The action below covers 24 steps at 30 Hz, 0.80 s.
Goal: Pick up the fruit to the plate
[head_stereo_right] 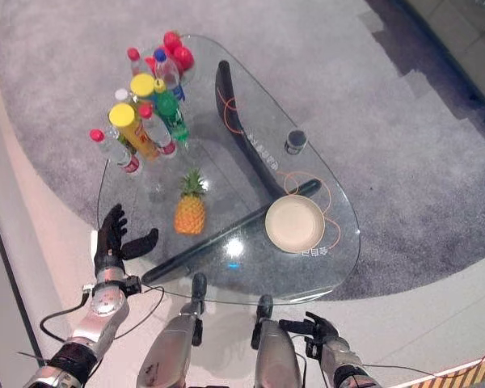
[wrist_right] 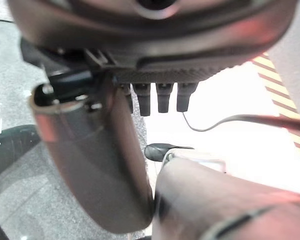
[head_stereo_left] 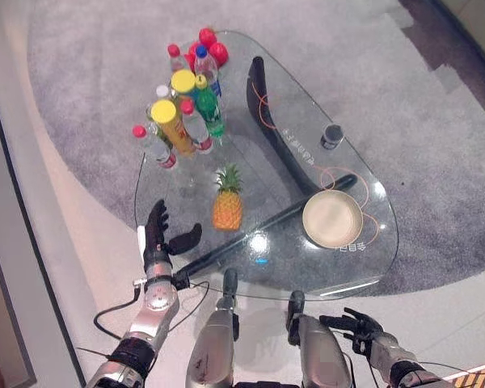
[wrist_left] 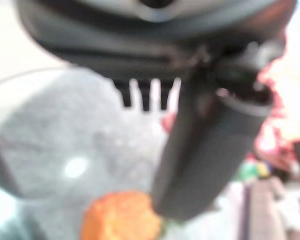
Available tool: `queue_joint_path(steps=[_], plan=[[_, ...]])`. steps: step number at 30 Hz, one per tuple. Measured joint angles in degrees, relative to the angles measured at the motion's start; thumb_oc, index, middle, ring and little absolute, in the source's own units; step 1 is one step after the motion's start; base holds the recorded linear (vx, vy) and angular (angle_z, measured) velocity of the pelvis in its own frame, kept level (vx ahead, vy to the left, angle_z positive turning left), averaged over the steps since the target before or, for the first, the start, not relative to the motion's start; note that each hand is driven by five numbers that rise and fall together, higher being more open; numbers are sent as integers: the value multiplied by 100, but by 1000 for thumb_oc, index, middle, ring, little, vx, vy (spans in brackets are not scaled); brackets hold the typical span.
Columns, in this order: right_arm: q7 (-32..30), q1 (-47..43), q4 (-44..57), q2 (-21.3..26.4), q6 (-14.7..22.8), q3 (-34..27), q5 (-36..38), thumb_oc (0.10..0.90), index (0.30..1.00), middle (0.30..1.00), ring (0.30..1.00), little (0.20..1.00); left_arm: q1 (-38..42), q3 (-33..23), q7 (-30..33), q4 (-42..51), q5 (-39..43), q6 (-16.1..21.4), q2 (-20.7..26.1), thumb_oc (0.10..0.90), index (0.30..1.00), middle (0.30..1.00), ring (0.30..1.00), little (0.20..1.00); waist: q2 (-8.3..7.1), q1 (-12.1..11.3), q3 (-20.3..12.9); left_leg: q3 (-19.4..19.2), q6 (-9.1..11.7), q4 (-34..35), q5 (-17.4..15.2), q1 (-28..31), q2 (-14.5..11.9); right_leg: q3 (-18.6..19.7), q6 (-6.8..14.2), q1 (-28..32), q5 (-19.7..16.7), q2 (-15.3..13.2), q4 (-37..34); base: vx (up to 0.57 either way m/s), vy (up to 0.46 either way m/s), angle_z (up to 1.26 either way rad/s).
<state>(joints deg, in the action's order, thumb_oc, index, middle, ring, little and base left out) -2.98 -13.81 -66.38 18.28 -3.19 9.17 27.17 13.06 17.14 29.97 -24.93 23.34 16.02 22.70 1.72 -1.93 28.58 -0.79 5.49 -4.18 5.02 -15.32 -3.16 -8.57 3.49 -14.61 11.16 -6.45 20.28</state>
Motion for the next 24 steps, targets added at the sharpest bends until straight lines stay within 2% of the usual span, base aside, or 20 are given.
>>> queue_joint_path(steps=[8, 16, 21, 24], plan=[[-319, 8, 676, 112, -14, 253, 205, 800, 900, 900, 900, 900, 90, -4, 25, 674, 78, -239, 40, 800, 900, 900, 900, 900, 11, 47, 98, 35, 30, -225, 64, -540, -40, 23, -143, -710, 147, 17, 579, -6, -2, 0], [-490, 1, 1161, 224, -79, 388, 296, 800, 900, 900, 900, 900, 377, -22, 30, 764, 78, -393, 48, 800, 900, 900, 900, 900, -7, 84, 116, 2, 6, -391, 99, -1023, -41, 115, -165, -1290, 159, 16, 887, 2, 6, -3], [-558, -2, 1474, 300, -165, 487, 341, 800, 900, 900, 900, 900, 585, -11, 123, 748, -49, -533, 118, 800, 900, 900, 900, 900, -23, 188, 120, -1, 3, -509, 104, -1283, -39, 134, -180, -1569, 168, 11, 1019, 16, 20, -1], [-571, -4, 1580, 299, -197, 547, 437, 800, 900, 900, 900, 900, 722, -9, 183, 578, -52, -571, 151, 800, 900, 900, 900, 900, -81, 226, 141, -42, 2, -541, 104, -1325, -39, 194, -185, -1654, 160, 11, 1069, 28, 44, -8]])
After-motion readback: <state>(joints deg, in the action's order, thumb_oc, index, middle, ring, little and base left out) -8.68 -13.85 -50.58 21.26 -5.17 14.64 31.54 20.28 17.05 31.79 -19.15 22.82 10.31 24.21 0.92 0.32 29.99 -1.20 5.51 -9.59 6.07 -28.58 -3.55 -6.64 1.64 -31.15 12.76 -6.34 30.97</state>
